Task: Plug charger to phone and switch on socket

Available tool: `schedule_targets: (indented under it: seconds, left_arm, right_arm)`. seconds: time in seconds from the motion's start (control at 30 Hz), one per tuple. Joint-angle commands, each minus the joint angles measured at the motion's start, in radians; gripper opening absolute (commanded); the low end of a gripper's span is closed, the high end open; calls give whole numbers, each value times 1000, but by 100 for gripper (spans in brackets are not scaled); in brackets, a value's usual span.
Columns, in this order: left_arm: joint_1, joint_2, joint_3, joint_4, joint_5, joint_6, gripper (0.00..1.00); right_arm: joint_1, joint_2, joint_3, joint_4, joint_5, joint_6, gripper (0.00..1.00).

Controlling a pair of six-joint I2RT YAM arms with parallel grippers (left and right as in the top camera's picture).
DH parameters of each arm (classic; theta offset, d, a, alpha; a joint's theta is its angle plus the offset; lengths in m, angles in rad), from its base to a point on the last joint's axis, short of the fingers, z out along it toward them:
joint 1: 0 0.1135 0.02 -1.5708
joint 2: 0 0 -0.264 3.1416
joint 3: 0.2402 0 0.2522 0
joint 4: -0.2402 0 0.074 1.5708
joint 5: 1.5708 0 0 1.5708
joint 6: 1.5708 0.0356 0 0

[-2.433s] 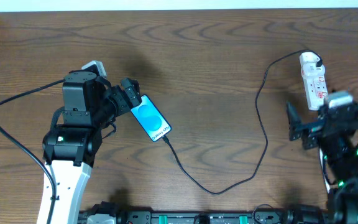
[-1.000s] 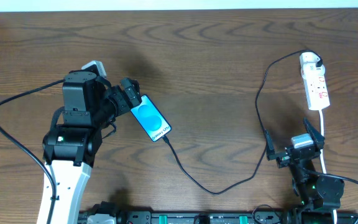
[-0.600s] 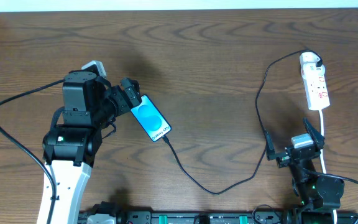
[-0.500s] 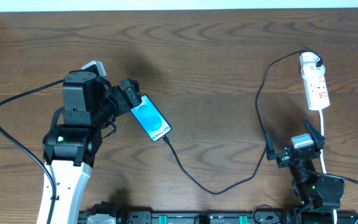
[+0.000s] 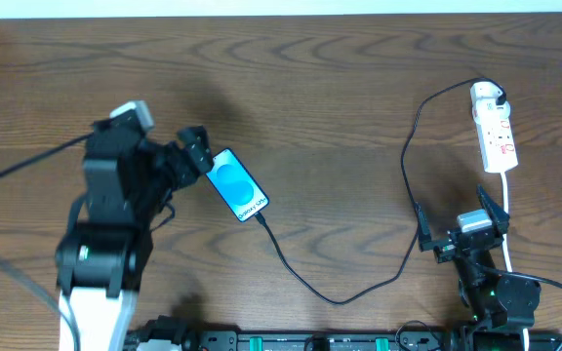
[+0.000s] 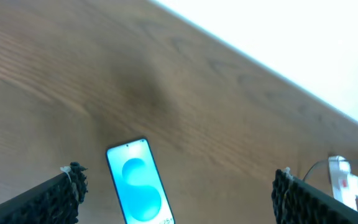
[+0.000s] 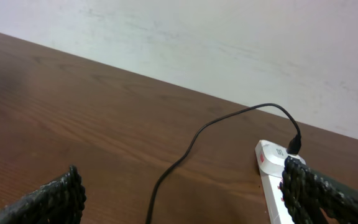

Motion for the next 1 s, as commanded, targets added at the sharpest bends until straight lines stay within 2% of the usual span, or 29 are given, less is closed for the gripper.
schedule_targets:
  seconds: [0.0,0.07,0.23,0.43,0.73,0.97]
  left_arm:
    - [2,-107,-94,63,-106,40,97]
    - [2,-216,-229,233,-105,138,97]
    - [2,-367,-460,492,-104,257,97]
    - [2,-518,-693,691,-104,365,97]
    - [2,-734,-895,740,-105,533,97]
    - [2,-811,-957,739,-105,573,97]
  right_arm:
    - [10,-9,-2,-5,8,9,99]
    - [10,-9,-2,-5,8,9,99]
    - [10,-9,-2,-5,8,9,99]
    - [10,-9,-2,-5,8,9,99]
    - [10,-9,-2,-5,8,9,99]
    - [10,-9,-2,-5,8,9,99]
